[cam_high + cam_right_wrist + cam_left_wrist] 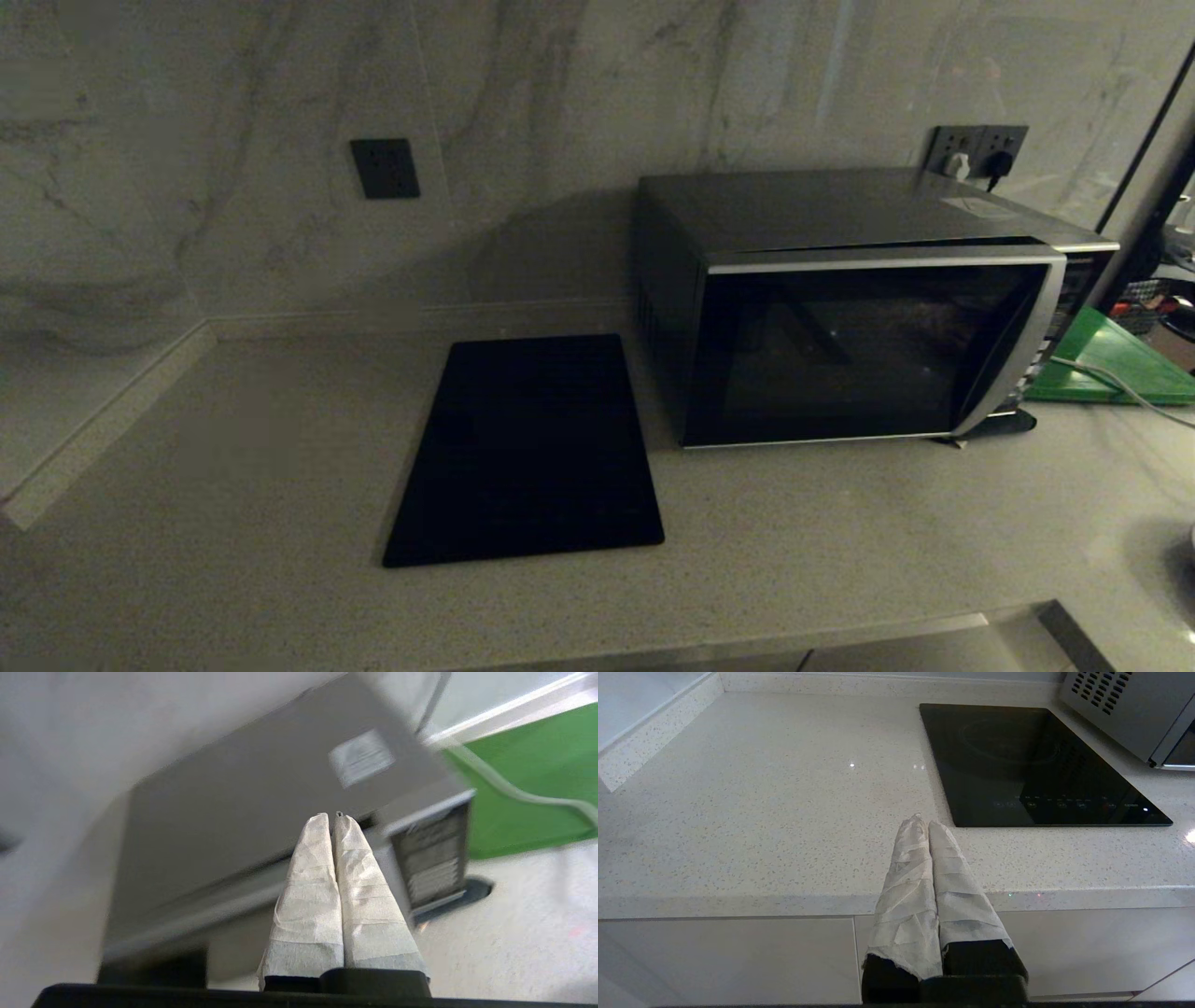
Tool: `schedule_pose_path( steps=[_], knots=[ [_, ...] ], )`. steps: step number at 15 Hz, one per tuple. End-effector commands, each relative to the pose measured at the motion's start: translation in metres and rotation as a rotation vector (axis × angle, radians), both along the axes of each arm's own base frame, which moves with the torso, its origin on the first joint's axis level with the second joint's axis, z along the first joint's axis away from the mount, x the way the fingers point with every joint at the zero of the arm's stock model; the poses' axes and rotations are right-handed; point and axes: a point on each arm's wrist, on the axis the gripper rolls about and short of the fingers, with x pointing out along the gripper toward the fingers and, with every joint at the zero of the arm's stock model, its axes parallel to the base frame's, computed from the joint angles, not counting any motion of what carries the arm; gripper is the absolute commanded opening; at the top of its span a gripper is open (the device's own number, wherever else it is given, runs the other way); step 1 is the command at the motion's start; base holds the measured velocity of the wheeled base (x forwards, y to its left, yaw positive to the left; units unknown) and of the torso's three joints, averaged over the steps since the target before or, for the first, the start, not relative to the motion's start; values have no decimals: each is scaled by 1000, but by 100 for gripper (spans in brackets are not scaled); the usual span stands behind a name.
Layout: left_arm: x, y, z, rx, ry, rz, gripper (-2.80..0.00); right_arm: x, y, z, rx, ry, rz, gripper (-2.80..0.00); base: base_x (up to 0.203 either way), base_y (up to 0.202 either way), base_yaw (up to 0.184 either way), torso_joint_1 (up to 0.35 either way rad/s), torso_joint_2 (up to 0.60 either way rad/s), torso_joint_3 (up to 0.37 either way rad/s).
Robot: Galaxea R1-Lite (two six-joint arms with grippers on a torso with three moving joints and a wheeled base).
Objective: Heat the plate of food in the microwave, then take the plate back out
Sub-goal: Open the microwave oven
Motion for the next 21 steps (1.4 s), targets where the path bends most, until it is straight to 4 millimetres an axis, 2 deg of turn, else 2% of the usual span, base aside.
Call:
schedule_pose_path(
  steps=[1, 7, 11, 16, 18, 21],
  knots=[
    [0, 0, 0, -1, 1, 1, -280, 31, 4, -9, 5, -7, -82, -280, 0, 0, 0, 0, 0, 0],
    [0, 0, 0, -1, 1, 1, -280, 49, 30, -17, 1, 17, -34, -280, 0, 0, 0, 0, 0, 0],
    [0, 0, 0, -1, 1, 1, -280, 69, 35, -30, 20, 63, -51, -280, 0, 0, 0, 0, 0, 0],
    [0, 0, 0, -1, 1, 1, -280, 87, 33, -57, 160, 195, -82, -280, 0, 0, 0, 0, 0, 0],
    [0, 0, 0, -1, 1, 1, -280, 87, 33, -61, 162, 232, -92, -280, 0, 0, 0, 0, 0, 0],
    [0, 0, 0, -1, 0, 1, -280, 68, 36, -45, 155, 184, -90, -280, 0, 0, 0, 0, 0, 0]
  ],
)
